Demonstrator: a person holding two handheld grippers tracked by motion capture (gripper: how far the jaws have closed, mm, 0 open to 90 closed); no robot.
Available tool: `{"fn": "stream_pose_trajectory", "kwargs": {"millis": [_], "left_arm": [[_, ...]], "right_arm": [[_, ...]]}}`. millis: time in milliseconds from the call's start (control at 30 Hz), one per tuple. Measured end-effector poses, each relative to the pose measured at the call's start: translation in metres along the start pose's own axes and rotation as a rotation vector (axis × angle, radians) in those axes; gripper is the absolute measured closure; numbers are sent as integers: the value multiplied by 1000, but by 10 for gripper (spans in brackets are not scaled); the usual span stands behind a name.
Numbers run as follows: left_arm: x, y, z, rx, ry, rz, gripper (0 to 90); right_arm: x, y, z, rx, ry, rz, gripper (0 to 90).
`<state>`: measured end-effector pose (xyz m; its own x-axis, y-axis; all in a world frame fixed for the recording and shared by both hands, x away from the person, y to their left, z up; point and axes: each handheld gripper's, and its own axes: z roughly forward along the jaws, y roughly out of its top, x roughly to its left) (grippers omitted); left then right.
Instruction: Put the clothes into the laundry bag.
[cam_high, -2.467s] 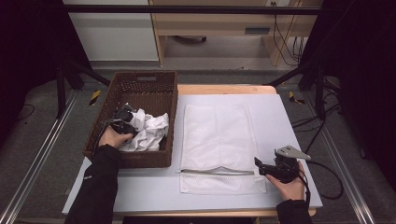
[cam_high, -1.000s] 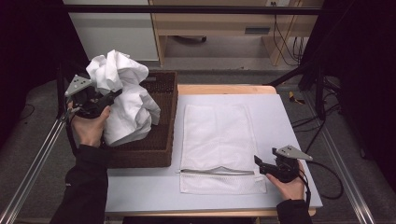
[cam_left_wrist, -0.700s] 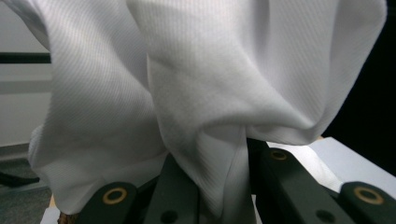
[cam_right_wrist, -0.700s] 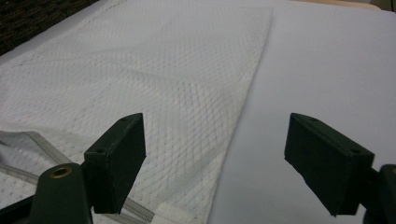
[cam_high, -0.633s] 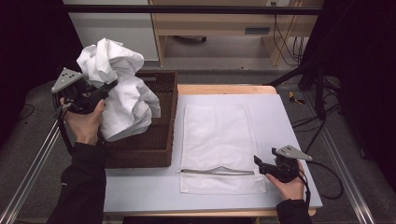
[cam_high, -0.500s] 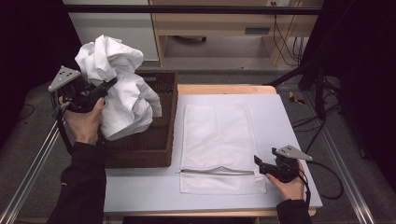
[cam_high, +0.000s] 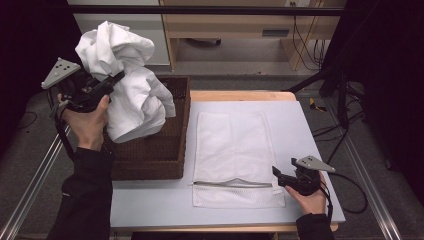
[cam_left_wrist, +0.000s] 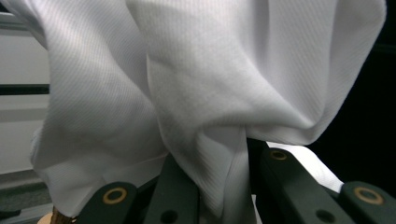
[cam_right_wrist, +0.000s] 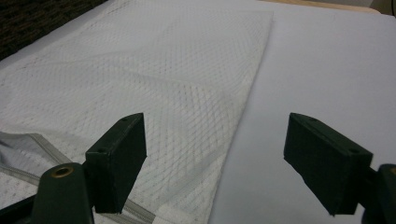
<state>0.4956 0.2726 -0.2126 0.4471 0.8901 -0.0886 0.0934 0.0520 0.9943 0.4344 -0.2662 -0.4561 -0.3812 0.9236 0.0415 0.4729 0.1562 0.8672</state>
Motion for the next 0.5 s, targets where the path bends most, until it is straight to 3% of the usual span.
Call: {"fn": "stream_pose_trajectory", "kwargs": {"millis": [500], "left_arm": [[-24, 41, -11, -80, -27, 33, 817]], "right_arm": [[0, 2, -2, -13, 4, -4, 217]]}}
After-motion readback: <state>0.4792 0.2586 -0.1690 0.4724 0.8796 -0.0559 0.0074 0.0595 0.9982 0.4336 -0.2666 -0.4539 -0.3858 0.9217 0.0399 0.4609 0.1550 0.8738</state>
